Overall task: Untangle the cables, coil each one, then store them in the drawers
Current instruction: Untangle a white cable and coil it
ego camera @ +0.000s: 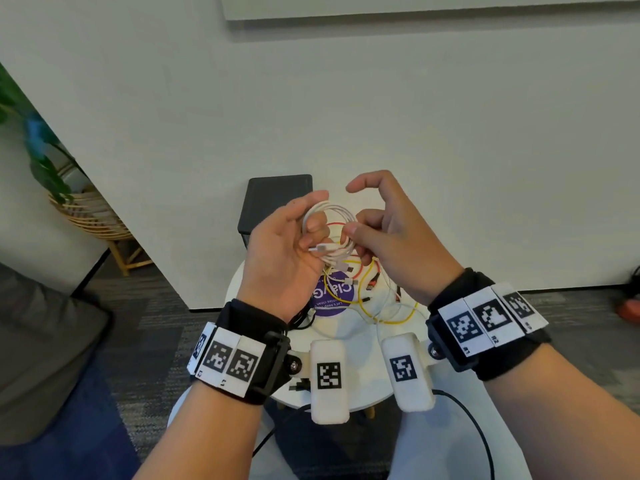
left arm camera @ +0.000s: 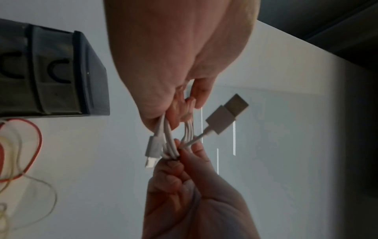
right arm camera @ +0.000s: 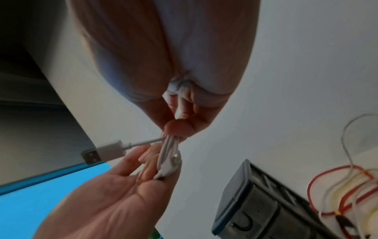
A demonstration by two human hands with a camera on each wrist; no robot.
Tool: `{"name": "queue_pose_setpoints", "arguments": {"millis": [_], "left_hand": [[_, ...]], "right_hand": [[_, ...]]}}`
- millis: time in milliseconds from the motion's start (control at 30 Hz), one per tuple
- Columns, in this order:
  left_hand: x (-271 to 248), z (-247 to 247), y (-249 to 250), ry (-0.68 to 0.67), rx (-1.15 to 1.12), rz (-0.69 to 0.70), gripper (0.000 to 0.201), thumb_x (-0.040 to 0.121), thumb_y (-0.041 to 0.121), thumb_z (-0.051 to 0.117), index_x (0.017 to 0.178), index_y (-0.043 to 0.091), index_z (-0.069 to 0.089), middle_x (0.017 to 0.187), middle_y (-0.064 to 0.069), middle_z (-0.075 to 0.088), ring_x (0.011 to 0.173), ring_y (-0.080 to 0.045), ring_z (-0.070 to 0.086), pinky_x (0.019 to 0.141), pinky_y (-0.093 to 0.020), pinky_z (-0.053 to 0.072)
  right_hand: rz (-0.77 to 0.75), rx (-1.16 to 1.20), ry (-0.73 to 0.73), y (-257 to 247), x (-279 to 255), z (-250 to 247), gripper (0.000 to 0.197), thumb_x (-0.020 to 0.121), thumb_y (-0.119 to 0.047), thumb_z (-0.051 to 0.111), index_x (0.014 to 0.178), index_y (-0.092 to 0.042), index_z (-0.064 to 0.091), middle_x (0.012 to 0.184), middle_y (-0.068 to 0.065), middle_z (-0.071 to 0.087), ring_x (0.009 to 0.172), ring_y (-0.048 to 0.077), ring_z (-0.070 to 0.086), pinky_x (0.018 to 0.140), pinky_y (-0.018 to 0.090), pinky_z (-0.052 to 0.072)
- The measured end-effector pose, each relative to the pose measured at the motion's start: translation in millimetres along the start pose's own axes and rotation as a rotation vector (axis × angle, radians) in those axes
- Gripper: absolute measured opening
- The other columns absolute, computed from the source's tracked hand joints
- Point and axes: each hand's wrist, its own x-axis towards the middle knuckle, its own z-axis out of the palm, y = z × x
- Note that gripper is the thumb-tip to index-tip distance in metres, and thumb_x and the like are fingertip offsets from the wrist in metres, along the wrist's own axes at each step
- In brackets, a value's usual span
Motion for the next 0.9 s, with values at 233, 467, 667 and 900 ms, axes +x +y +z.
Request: {"name": "queue_pose_setpoints", "arguments": {"millis": [233,467,667,900], "left_hand": [[1,9,11,-0.089,-0.003,0.019,0.036,0.086,0.023,0.053,0.116,0.004,0.053,0.078,-0.001,0.034,0.071,-0.014,0.014,0.062,-0.025,0.023],[0,24,8,-0.199,0.063,0.141,0.045,0.095,0.006,0.053,0.139,0.003,0.047,0.086,-0.004,0.053,0.072,-0.013,0.058,0.067,-0.03,0.053],[1,29,4,-0.232,0.163,0.245,0.065,0.09,-0.004,0.055,0.152,0.007,0.039,0.092,0.0,0.044,0.084,-0.015,0.058,0.076,-0.032,0.052],[0,34,0,-0.218,0.217,0.256,0.056,0.098,-0.002,0.053,0.151,0.011,0.043,0.093,-0.003,0.048,0.085,-0.016,0.052,0.081,-0.034,0.05]], "right_hand": [[-0.007,0.117,-0.011,-15,7,-3,0.026,0.094,0.005,0.06,0.114,-0.011,0.055,0.066,0.011,0.053,0.054,0.02,0.053,0.053,0.029,0.048],[-0.059,0.172,0.098,-24,19,-6,0.028,0.091,0.005,0.065,0.114,-0.009,0.059,0.064,0.011,0.057,0.055,0.021,0.056,0.053,0.027,0.05],[0.006,0.3,0.121,-25,19,-4,0.028,0.092,0.006,0.063,0.11,-0.012,0.054,0.062,0.008,0.056,0.053,0.018,0.054,0.051,0.025,0.048],[0.076,0.374,0.108,-24,19,-4,0.025,0.092,0.006,0.062,0.102,-0.012,0.049,0.064,0.012,0.055,0.051,0.017,0.052,0.05,0.023,0.047]]}}
